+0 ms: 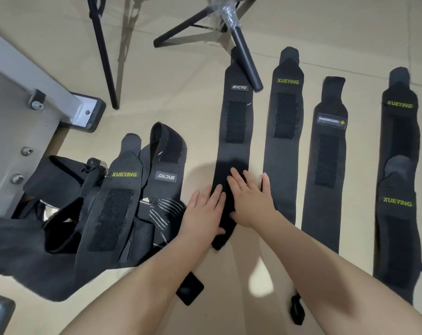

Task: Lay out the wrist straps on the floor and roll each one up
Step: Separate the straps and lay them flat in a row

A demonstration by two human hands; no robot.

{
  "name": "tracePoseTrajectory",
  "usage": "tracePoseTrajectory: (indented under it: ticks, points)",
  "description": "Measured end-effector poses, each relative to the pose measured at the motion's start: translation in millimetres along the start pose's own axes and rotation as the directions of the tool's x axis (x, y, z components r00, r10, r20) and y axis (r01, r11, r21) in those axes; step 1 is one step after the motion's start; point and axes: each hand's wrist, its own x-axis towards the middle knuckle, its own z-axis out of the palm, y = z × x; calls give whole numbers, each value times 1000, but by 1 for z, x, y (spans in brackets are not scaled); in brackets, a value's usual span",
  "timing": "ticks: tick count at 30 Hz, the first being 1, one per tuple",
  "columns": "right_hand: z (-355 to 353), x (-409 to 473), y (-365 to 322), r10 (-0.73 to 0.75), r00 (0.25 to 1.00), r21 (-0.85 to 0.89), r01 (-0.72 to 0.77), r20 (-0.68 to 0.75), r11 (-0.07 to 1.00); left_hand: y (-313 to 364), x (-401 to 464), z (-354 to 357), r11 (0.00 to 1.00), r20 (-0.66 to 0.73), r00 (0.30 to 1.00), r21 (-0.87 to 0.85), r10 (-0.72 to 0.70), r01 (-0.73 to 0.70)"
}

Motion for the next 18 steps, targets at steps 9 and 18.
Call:
tracePoseTrajectory:
  ticks: [9,18]
  points:
    - [-14,-52,-33,-36,958,339,136,-285,931,-87,-40,-2,998,-282,958,25,57,-52]
    - [17,-60,-129,-224,967,269,250,-125,930,-134,-143,28,970,-148,971,126,-189,208]
